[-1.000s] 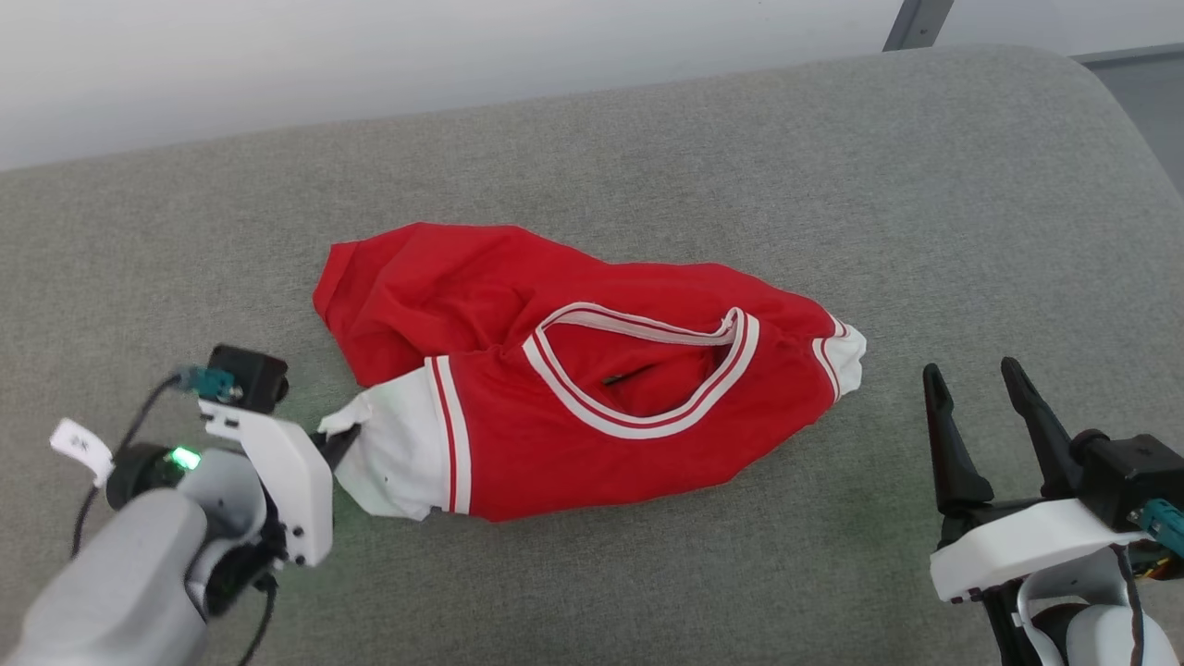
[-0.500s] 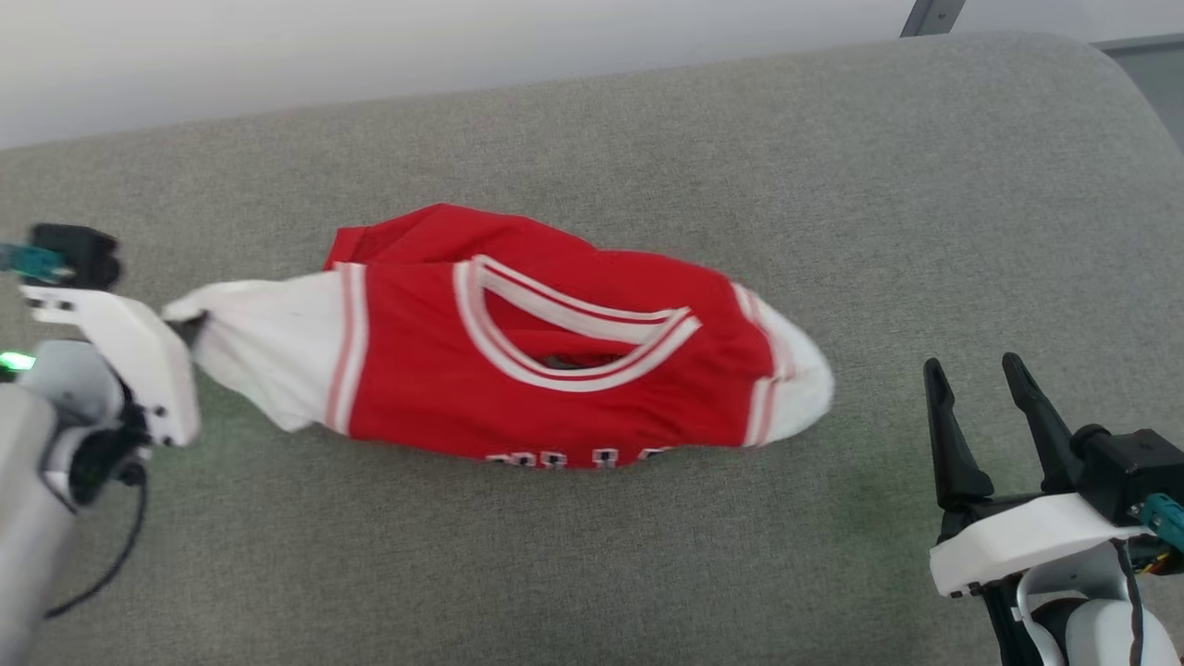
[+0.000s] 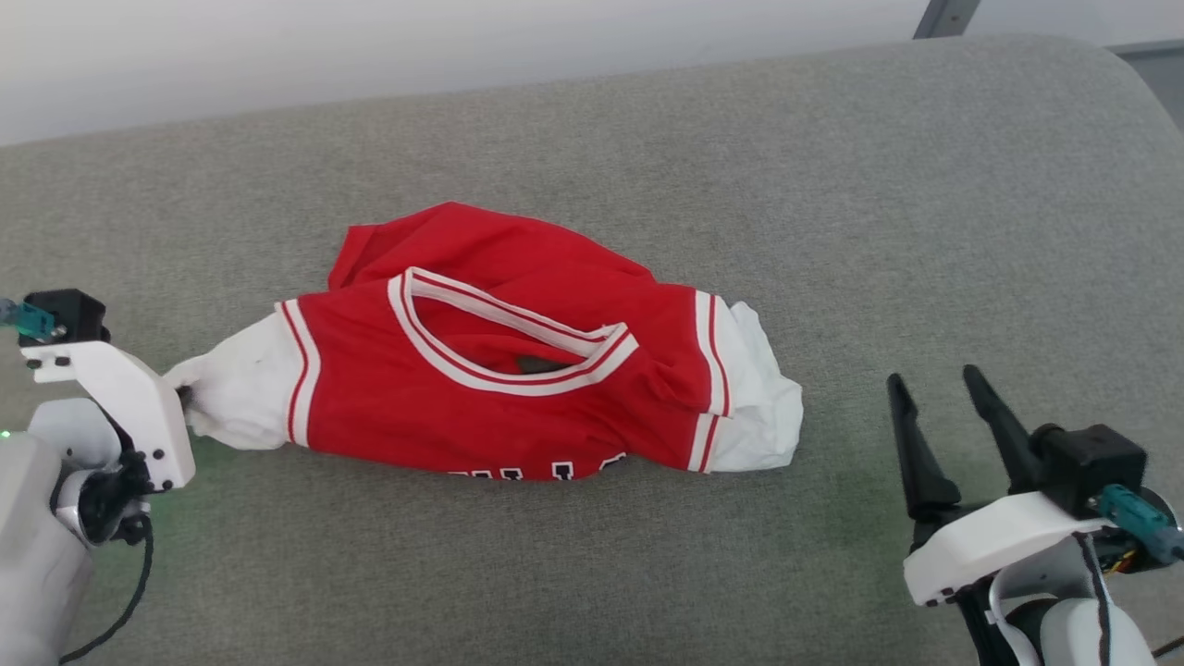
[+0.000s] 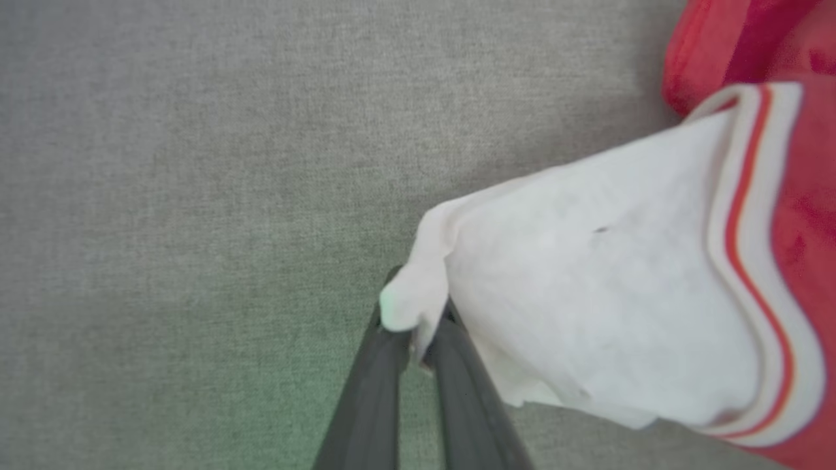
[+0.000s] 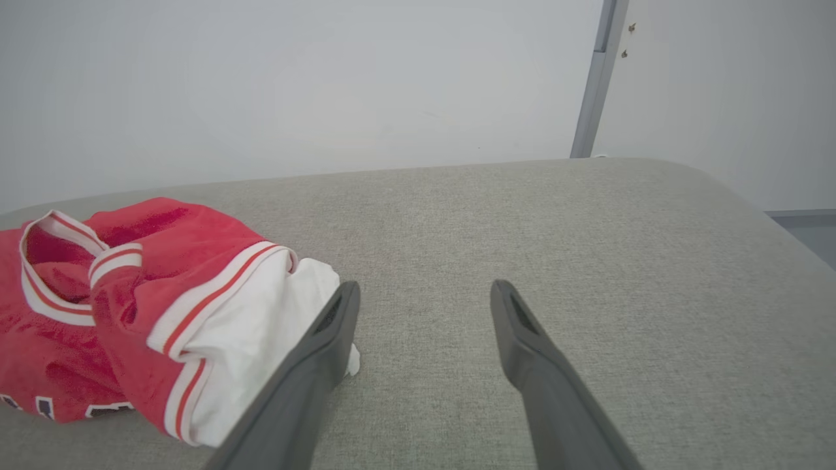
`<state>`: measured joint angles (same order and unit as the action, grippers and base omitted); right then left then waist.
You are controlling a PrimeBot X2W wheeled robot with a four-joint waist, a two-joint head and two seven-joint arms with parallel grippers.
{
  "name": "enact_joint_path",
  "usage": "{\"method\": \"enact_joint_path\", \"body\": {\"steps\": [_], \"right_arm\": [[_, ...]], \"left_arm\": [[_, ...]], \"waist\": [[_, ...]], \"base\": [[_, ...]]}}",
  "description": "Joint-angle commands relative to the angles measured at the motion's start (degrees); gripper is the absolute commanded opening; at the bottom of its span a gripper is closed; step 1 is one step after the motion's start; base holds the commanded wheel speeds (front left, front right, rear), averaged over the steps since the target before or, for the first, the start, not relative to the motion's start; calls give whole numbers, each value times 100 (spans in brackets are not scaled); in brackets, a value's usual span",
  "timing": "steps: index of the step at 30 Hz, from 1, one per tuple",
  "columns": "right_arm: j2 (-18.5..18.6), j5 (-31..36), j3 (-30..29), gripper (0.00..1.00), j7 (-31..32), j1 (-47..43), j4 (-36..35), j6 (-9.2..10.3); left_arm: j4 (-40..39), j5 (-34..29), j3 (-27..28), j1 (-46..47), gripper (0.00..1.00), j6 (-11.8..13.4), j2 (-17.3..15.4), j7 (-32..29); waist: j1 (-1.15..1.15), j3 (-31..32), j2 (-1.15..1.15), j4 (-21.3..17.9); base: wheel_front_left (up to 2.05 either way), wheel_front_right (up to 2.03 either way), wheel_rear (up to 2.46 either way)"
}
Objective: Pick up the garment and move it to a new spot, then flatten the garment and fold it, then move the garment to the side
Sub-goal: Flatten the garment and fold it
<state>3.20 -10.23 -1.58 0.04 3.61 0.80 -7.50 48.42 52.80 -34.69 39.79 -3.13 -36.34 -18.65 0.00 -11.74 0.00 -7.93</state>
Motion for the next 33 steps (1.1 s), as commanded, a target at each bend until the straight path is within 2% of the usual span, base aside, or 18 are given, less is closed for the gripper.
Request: {"method": "enact_joint_path", "body": {"steps": [1, 8, 15, 18, 31, 32, 33], "right_arm": [[55, -36, 87, 100, 54, 45, 44, 1], [367, -294, 545, 100, 356, 47, 166, 1], [803, -623, 1146, 100, 935, 228, 416, 1], [911, -681, 1228, 100, 1080, 328, 508, 1], [1384, -975, 1717, 100, 1863, 1036, 1386, 1], [1391, -1038, 1739, 84, 1921, 1078, 1433, 1], [1406, -1066, 1753, 43, 1990, 1121, 1480, 1]], "left_arm": [[42, 73, 25, -62, 100, -33, 43, 31], [-98, 91, 44, -214, 100, -94, 159, 410], [-689, 88, 89, -532, 100, -64, 269, 1004], [-931, 23, 81, -644, 100, -28, 275, 1198], [-2405, -277, 135, -1443, 100, 441, 401, 2455], [-2480, -287, 145, -1507, 100, 474, 420, 2548], [-2552, -302, 149, -1574, 100, 506, 433, 2629]], "waist": [[0, 34, 0, 45], [0, 111, 0, 223], [0, 130, 0, 465], [0, 113, 0, 543], [0, -11, 0, 1040], [0, -13, 0, 1072], [0, -14, 0, 1104]], "base": [[0, 0, 0], [0, 0, 0], [0, 0, 0], [0, 0, 0], [0, 0, 0], [0, 0, 0], [0, 0, 0]]}}
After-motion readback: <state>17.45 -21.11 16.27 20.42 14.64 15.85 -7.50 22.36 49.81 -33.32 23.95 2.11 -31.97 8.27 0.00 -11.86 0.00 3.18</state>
